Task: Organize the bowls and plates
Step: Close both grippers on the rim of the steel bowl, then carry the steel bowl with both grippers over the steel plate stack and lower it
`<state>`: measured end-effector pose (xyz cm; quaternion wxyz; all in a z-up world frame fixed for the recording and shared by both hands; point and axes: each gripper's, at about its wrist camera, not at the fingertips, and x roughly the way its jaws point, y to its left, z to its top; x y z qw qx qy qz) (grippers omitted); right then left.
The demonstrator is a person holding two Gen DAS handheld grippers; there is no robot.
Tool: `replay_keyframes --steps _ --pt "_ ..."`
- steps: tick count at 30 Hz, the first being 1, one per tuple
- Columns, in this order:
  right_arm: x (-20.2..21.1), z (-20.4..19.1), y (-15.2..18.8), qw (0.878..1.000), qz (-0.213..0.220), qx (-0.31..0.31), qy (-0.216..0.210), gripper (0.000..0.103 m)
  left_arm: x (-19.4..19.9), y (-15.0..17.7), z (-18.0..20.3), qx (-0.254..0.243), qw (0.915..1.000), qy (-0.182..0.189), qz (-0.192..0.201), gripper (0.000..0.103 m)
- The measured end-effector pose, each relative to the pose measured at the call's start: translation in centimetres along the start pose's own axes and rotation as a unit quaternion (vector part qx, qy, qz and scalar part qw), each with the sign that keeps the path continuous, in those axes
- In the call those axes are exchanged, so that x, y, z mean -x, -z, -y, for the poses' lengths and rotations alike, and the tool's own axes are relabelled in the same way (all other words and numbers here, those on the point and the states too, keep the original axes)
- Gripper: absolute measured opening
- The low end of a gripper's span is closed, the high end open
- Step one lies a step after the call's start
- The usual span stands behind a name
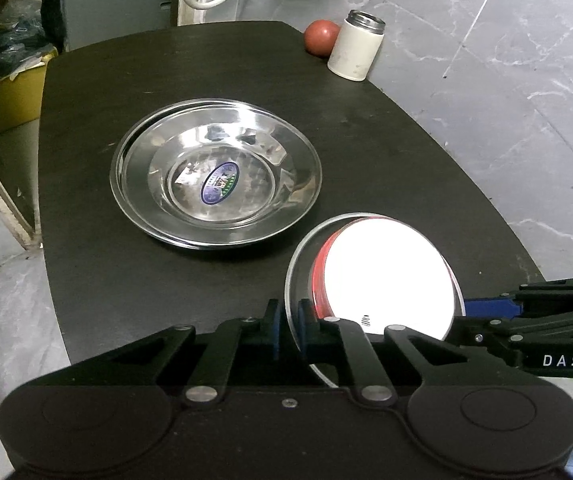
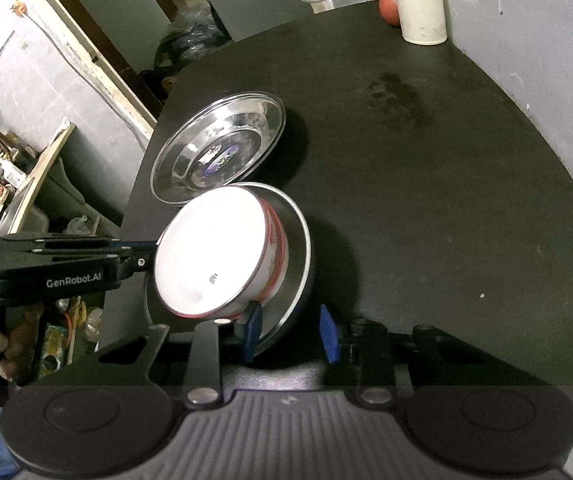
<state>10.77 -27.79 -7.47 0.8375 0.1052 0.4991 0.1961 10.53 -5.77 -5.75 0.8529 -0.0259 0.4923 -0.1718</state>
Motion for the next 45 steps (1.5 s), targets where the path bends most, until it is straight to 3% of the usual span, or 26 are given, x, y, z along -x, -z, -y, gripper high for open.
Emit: replay_keyframes --steps 4,6,19,45 --pt "-0.1 0.1 0.0 1.000 -0.002 -0.003 -0.003 0.035 -0.1 0.0 0.0 -0.002 1.0000 0.000 0.001 0.009" --pt "-0.2 0.0 0.0 1.000 -0.002 -0.001 -0.010 0.028 -0.1 0.0 0.0 -0.002 1.0000 0.001 0.001 0.009" --pt "-0.1 -0.6 0.2 1.000 0.003 0.008 -0.002 0.027 -0.1 -0.1 0.1 -0.006 1.0000 0.003 0.000 0.007" --pt "1.6 -0.8 -0.5 0.999 0.032 0.024 -0.007 0.027 1.0 -1.4 -0.1 0.035 0.9992 0.008 0.018 0.006"
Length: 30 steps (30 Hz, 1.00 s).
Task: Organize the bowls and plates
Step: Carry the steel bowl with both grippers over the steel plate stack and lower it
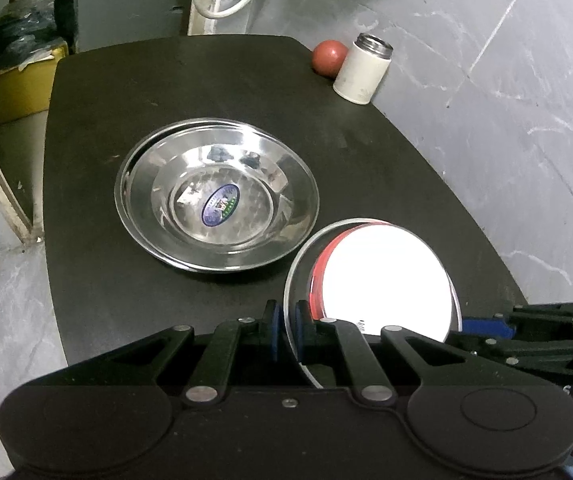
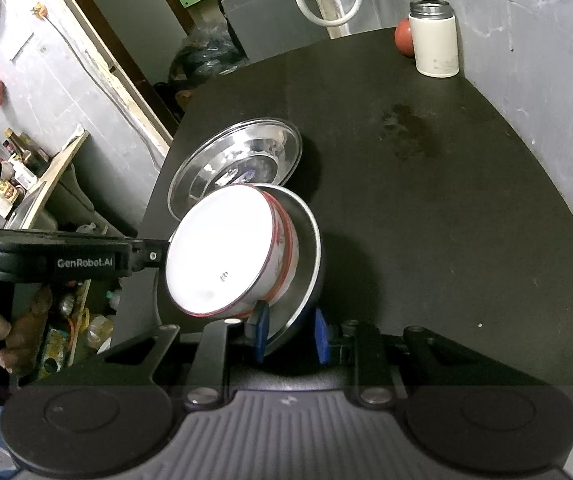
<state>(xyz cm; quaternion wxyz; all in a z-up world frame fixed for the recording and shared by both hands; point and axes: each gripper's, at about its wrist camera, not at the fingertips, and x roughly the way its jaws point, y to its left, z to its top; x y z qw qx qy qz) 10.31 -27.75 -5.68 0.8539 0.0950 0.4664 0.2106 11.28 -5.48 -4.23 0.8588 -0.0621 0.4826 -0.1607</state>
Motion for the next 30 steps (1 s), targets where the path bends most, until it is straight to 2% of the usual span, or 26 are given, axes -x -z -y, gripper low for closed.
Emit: replay_keyframes --steps 30 --pt "-1.2 -0.8 -2.7 1.000 0.017 0.014 -0.020 0.027 0.5 -3.4 -1.8 0.022 0.9989 -0.018 0.038 0.006"
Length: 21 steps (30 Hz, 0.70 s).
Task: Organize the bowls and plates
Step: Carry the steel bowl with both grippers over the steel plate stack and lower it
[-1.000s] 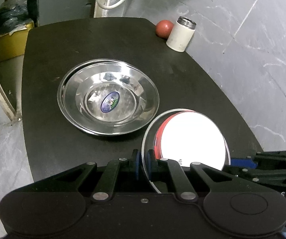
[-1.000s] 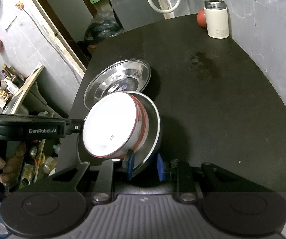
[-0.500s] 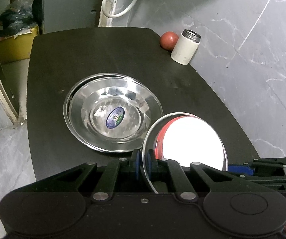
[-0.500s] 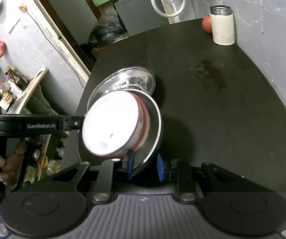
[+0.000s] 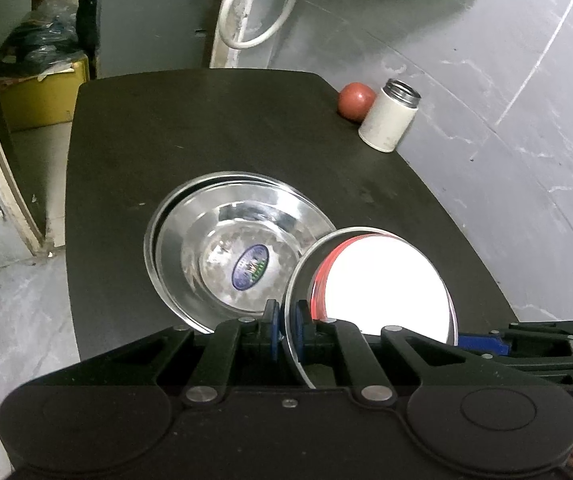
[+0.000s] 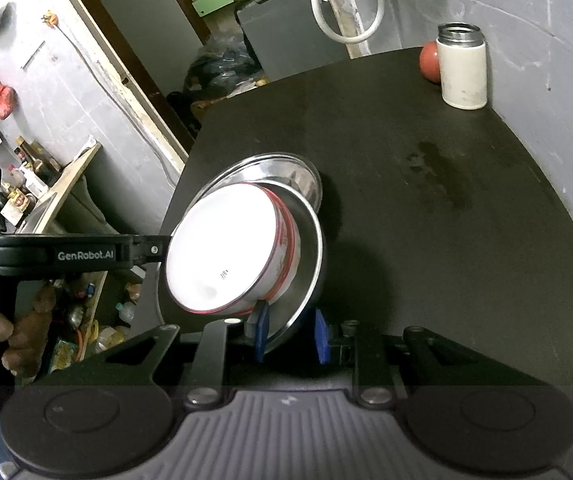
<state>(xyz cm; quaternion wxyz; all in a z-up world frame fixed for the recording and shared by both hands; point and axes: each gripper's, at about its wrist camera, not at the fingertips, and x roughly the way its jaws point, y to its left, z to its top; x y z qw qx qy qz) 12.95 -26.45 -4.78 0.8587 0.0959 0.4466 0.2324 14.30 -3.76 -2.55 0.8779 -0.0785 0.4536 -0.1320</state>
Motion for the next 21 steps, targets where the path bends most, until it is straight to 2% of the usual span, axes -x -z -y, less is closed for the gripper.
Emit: replay_keyframes --steps 21 --pt "-3.9 -0.8 -4.2 0.999 -0.013 0.024 -0.023 0.027 -1.3 -3.0 -3.2 0.035 0.9985 -0.038 0.016 0.006"
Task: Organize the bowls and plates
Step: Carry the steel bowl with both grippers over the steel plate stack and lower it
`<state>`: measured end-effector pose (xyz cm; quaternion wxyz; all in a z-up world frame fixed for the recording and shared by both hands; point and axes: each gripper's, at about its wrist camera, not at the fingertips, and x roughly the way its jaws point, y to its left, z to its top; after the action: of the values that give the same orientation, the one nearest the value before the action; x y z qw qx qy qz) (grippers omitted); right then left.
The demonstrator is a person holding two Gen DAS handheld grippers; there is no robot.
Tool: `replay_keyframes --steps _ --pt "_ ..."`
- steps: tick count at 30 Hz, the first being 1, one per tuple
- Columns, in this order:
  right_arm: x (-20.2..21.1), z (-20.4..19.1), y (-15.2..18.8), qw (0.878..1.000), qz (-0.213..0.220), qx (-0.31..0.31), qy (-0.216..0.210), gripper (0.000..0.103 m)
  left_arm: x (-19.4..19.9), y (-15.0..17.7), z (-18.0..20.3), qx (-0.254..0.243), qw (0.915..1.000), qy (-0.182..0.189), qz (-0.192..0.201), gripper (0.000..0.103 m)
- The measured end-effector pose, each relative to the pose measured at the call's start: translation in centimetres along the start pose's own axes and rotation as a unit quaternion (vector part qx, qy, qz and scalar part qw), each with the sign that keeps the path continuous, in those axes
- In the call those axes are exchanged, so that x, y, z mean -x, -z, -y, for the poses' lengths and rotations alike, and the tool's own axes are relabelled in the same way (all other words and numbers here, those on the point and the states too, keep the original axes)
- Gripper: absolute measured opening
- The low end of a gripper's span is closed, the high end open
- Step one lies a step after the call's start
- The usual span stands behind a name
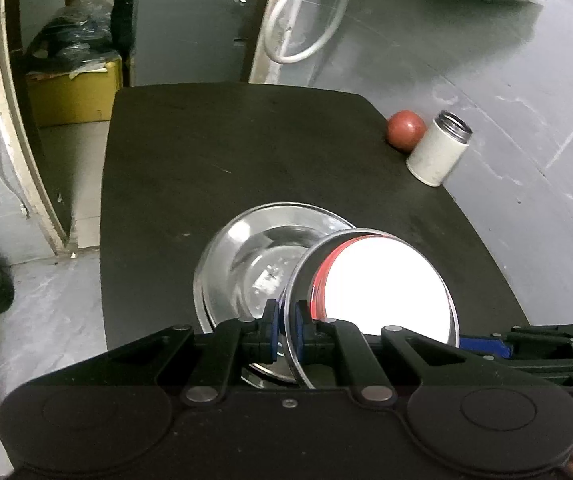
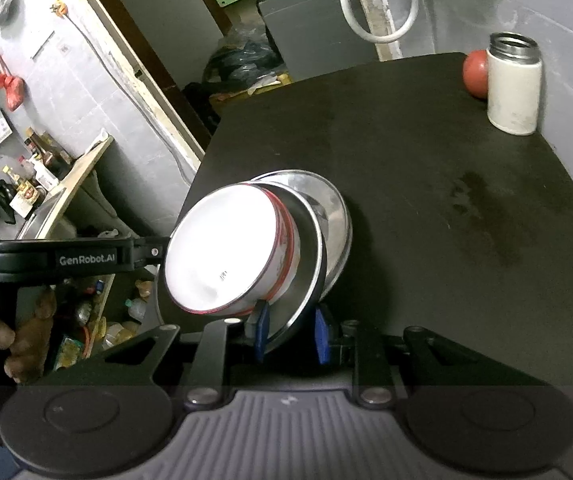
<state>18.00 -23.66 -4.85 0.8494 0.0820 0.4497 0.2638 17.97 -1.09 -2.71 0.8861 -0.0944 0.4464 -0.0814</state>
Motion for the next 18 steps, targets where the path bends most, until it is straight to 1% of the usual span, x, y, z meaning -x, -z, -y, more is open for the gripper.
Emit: replay_keyframes --steps 9,18 --pt "-2.5 -0.2 -1.4 1.000 -0.018 0.012 -0.005 0.027 -1.4 -0.5 -1.2 0.013 0.9996 -0.025 -0.009 0.006" --pt "-3.9 -0.5 -2.6 1.000 -0.018 0.022 -0.003 0.027 -2.6 -1.8 -2.1 0.024 0.9989 -0.041 -0.005 0.007"
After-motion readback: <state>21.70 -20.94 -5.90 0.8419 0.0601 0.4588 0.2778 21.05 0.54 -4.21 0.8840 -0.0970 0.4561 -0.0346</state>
